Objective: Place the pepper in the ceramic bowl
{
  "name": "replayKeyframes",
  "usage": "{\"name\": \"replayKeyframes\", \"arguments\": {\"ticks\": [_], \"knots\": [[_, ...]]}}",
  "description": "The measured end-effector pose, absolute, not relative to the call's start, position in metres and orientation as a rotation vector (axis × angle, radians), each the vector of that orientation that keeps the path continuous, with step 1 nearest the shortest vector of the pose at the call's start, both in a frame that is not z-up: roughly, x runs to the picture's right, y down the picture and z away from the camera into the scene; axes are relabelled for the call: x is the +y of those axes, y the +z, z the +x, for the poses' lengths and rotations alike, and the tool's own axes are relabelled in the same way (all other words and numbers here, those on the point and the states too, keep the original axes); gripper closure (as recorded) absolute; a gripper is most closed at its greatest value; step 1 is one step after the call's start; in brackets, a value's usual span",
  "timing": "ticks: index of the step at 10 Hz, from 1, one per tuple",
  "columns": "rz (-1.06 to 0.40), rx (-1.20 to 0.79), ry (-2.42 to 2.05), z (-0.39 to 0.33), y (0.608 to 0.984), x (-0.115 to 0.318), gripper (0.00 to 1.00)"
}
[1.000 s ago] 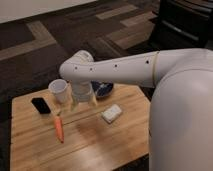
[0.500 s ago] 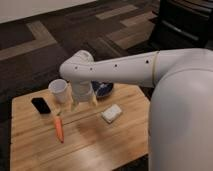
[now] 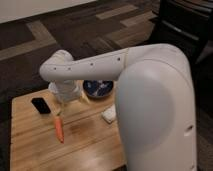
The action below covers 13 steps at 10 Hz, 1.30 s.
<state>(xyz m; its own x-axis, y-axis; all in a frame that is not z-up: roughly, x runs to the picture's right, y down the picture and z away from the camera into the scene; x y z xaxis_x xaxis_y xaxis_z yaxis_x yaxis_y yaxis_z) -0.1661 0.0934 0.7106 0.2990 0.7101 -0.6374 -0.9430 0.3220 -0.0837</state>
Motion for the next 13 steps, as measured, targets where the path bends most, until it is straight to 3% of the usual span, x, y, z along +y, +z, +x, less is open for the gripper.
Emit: {"name": "replayKeyframes", "arguments": {"ticks": [5, 10, 13], "knots": [[-0.516, 0.375, 1.018, -0.228, 0.665, 0.109, 0.35], [-0.517, 0.375, 1.023, -0.229, 0.665, 0.109, 0.35], [-0.499, 0.334, 1.027, -0.241, 0.683, 0.115, 0.35]]}}
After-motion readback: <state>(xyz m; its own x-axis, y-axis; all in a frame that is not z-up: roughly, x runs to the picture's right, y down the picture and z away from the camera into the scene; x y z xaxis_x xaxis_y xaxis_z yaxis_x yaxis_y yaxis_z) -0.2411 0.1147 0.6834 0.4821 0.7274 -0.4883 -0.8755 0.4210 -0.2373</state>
